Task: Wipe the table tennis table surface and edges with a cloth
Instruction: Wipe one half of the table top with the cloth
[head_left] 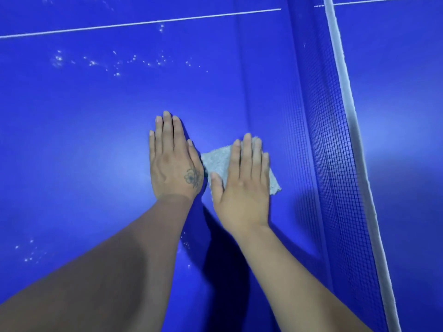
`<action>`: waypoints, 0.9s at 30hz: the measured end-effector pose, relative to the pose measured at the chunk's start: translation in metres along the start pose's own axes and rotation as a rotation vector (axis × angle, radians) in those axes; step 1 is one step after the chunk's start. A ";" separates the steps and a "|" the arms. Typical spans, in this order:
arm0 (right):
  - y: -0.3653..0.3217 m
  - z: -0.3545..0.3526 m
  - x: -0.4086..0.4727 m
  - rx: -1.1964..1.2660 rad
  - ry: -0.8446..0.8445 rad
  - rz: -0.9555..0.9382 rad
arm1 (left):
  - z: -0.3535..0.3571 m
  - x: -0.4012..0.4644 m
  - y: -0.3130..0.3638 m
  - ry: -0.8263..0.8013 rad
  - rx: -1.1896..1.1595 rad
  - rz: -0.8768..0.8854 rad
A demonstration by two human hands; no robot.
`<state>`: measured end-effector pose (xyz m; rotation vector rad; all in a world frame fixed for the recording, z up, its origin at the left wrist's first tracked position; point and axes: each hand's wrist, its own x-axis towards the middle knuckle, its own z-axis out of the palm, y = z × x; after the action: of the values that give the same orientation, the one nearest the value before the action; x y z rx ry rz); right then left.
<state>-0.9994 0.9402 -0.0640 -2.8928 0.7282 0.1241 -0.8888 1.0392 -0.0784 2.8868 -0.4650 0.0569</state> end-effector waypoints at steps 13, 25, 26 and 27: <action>0.071 -0.006 0.050 -0.023 0.057 0.120 | 0.002 0.002 -0.002 -0.024 -0.050 -0.013; -0.012 -0.012 0.152 0.015 0.047 -0.015 | 0.007 0.001 -0.004 -0.042 -0.044 0.006; -0.011 -0.012 0.143 0.024 0.036 -0.054 | 0.008 0.001 -0.004 -0.043 -0.050 0.008; -0.006 -0.011 0.134 0.030 0.024 -0.093 | 0.008 0.001 -0.004 -0.043 -0.053 0.009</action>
<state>-0.8786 0.8818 -0.0677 -2.8980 0.5933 0.0664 -0.8864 1.0406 -0.0871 2.8392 -0.4798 -0.0166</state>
